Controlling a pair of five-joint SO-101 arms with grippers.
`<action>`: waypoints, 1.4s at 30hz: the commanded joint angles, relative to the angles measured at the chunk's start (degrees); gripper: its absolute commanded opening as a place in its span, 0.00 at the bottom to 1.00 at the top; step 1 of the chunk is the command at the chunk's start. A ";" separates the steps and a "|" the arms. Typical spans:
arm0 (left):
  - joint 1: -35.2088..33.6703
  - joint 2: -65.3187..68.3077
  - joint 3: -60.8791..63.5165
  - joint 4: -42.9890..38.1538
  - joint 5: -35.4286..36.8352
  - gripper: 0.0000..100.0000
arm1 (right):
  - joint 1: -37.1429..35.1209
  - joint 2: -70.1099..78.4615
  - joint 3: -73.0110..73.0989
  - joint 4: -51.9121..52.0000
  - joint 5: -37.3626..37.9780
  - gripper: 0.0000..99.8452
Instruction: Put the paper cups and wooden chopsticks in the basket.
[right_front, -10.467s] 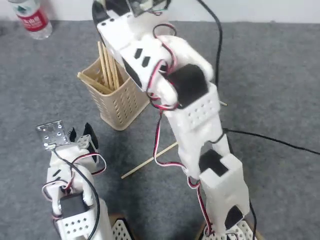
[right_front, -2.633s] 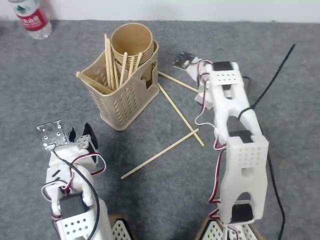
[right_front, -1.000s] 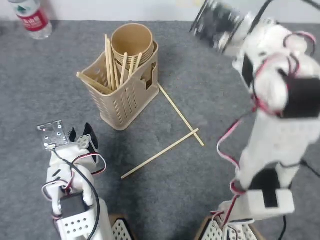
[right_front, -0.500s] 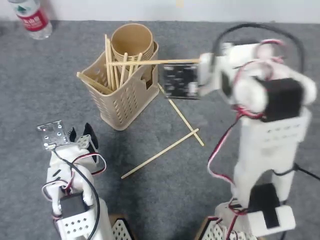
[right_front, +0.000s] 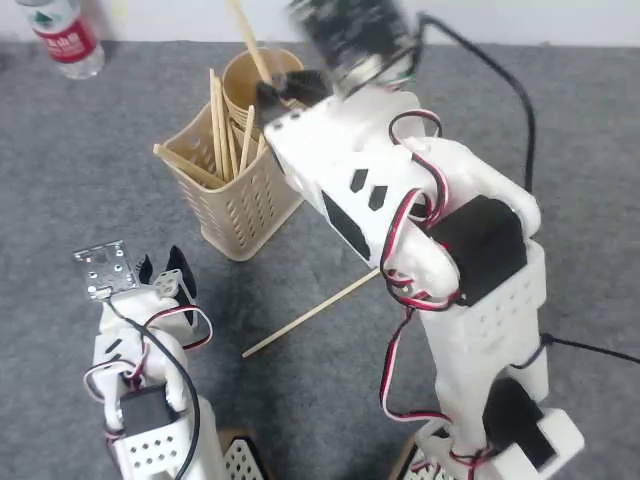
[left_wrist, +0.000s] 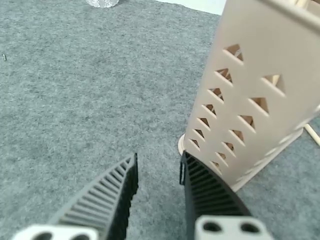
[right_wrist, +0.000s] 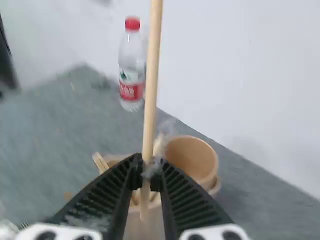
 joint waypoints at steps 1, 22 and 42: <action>0.26 -0.97 -0.22 -1.05 -0.35 0.13 | -0.57 5.41 0.44 -4.35 -7.38 0.01; 2.64 -0.97 0.31 -1.41 -0.53 0.13 | -6.11 -27.38 82.99 -81.45 10.55 0.01; 2.99 -0.97 0.31 -1.41 -1.93 0.13 | -4.88 5.41 60.66 -81.19 10.99 0.06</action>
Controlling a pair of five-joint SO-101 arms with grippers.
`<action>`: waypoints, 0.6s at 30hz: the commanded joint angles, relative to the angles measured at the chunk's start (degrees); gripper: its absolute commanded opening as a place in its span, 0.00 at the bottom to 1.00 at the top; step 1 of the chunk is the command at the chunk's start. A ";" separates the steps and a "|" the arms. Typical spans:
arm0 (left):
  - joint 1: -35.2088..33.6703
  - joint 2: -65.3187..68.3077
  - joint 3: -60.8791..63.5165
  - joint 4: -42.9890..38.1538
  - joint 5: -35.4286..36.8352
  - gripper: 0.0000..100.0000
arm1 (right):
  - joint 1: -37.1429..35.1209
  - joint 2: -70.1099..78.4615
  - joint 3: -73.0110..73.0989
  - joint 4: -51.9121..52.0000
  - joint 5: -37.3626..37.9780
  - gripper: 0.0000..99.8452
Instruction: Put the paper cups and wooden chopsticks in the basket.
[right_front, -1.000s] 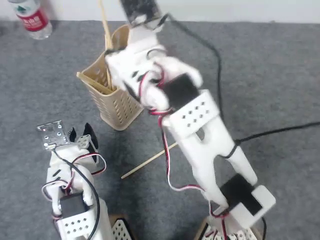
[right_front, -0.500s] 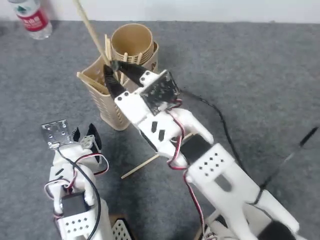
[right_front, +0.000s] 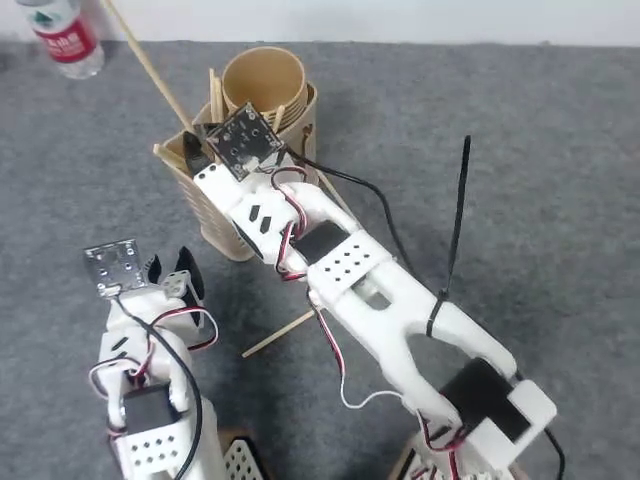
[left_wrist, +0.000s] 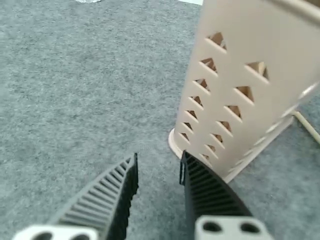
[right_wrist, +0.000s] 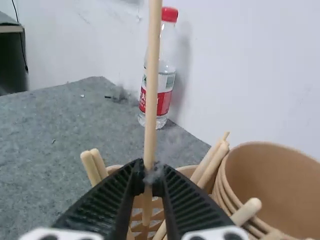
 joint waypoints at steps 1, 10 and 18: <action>0.44 -0.97 -0.57 -1.41 -1.05 0.13 | 1.01 -1.63 -3.34 -0.57 0.44 0.10; 0.44 -0.97 -0.57 -1.41 -1.05 0.13 | 1.10 -7.08 1.05 -0.57 0.70 0.19; 0.44 -0.97 -0.57 -1.41 -1.05 0.13 | 7.34 -26.77 1.49 21.05 2.29 0.19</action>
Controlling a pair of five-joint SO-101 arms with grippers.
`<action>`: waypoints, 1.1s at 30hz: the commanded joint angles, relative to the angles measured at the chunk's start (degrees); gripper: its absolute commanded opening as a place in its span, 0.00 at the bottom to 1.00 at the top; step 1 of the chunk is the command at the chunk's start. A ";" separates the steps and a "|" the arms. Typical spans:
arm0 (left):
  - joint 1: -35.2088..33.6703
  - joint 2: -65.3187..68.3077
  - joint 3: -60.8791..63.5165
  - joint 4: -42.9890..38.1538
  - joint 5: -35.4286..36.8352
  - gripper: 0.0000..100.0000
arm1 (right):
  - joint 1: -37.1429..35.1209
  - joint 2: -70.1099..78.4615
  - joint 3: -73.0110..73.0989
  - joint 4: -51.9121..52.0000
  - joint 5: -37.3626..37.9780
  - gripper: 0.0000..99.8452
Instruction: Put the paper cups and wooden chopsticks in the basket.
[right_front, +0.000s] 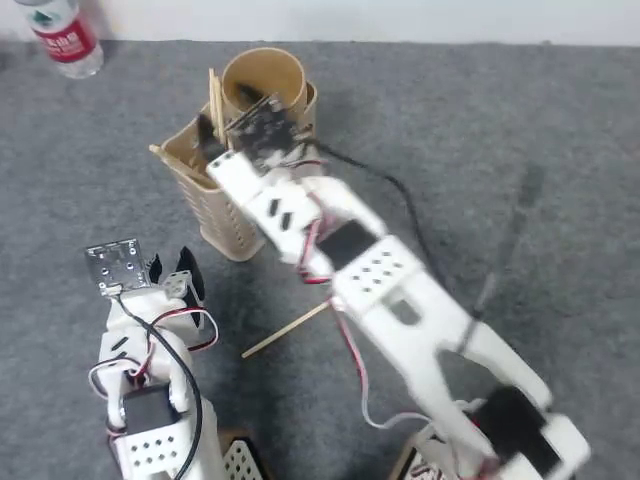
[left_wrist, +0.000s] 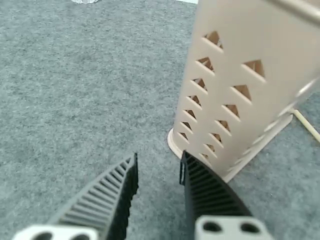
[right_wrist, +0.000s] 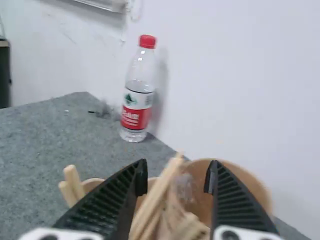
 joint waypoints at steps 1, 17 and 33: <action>0.26 -0.97 -0.57 -1.41 -0.44 0.13 | 4.62 -14.90 -0.70 15.08 0.88 0.19; 0.26 -0.97 -0.57 -1.14 -0.44 0.13 | 18.59 -20.35 5.71 51.03 14.15 0.19; 0.26 -0.97 -0.57 -1.23 -0.44 0.13 | 15.16 11.74 5.71 53.49 54.77 0.19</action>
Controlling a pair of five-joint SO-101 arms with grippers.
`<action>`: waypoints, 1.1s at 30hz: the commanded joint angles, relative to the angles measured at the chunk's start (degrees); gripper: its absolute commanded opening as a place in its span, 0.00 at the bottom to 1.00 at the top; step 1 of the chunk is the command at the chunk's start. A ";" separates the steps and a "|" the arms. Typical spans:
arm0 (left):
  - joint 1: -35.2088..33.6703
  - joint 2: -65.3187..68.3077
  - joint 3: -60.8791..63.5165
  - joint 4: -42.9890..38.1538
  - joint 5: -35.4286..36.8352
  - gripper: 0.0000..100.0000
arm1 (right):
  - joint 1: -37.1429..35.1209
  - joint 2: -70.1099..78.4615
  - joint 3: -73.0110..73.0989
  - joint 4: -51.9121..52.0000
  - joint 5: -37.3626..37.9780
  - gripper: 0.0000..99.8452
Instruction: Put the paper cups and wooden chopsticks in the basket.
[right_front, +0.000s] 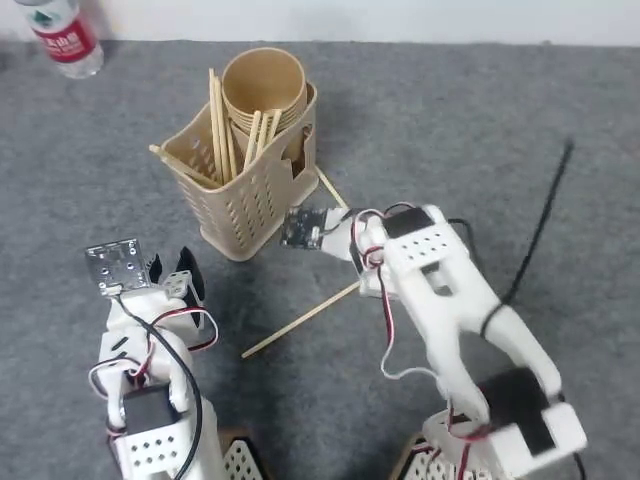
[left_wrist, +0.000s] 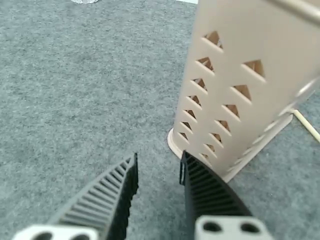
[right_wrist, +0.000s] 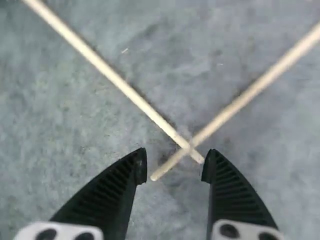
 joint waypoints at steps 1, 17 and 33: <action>0.26 -0.97 -0.57 -1.23 -0.44 0.13 | -1.27 1.98 -4.57 0.40 5.63 0.19; 0.26 -0.97 -0.57 -1.32 -0.53 0.13 | -4.97 20.53 -13.98 1.63 12.31 0.17; 0.26 -0.97 -0.57 -1.32 -0.53 0.13 | 3.82 8.84 -23.47 20.79 12.40 0.01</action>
